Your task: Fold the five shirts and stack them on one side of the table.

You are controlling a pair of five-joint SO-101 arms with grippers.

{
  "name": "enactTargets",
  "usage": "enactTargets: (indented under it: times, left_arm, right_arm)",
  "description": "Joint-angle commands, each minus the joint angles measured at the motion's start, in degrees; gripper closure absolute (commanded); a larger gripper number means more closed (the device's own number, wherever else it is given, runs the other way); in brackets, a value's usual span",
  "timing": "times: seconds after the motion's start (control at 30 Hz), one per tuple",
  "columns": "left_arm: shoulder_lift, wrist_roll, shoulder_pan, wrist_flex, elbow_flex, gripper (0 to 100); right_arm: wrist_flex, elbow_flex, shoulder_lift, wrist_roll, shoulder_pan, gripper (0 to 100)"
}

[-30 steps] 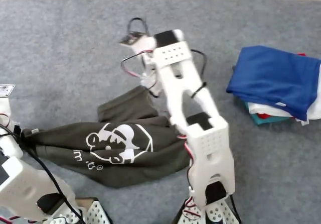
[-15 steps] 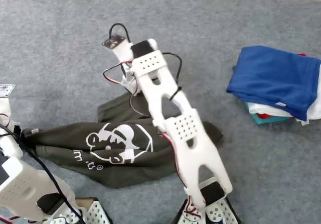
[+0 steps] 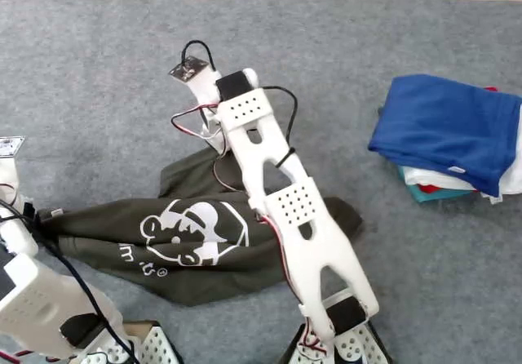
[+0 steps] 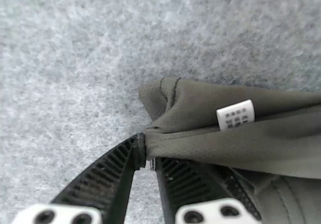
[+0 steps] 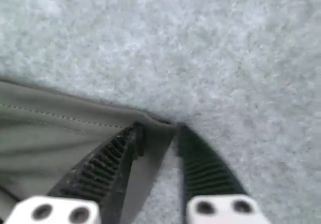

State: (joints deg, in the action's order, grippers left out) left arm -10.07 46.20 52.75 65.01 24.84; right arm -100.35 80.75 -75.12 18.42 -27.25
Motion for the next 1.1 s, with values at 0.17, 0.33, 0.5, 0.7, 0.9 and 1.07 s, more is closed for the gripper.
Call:
enactTargets:
  times: [0.17, 0.33, 0.5, 0.7, 0.9, 1.07]
  left_arm:
    - [0.4, -3.1, -4.5, 0.7, 0.7, 97]
    - [1.5, -18.0, -12.5, 1.2, -4.4, 97]
    - [9.1, -31.2, -19.8, 10.8, -18.9, 97]
    - [18.5, -37.0, -27.8, 20.0, -40.2, 97]
    - [23.1, -37.6, -34.4, 28.0, -60.2, 97]
    - [23.6, -37.6, -37.2, 35.9, -75.2, 97]
  right_arm:
    - [-0.8, 0.6, 4.4, -4.0, -0.1, 98.5]
    - [-0.7, 0.6, 16.3, -9.0, 3.2, 98.5]
    - [-0.4, 5.4, 31.9, -11.3, 7.4, 98.5]
    - [1.8, 15.2, 48.5, -11.3, 12.7, 98.5]
    - [10.8, 12.5, 62.4, -11.3, 18.8, 98.5]
    - [18.5, 12.1, 69.3, -11.3, 22.0, 98.5]
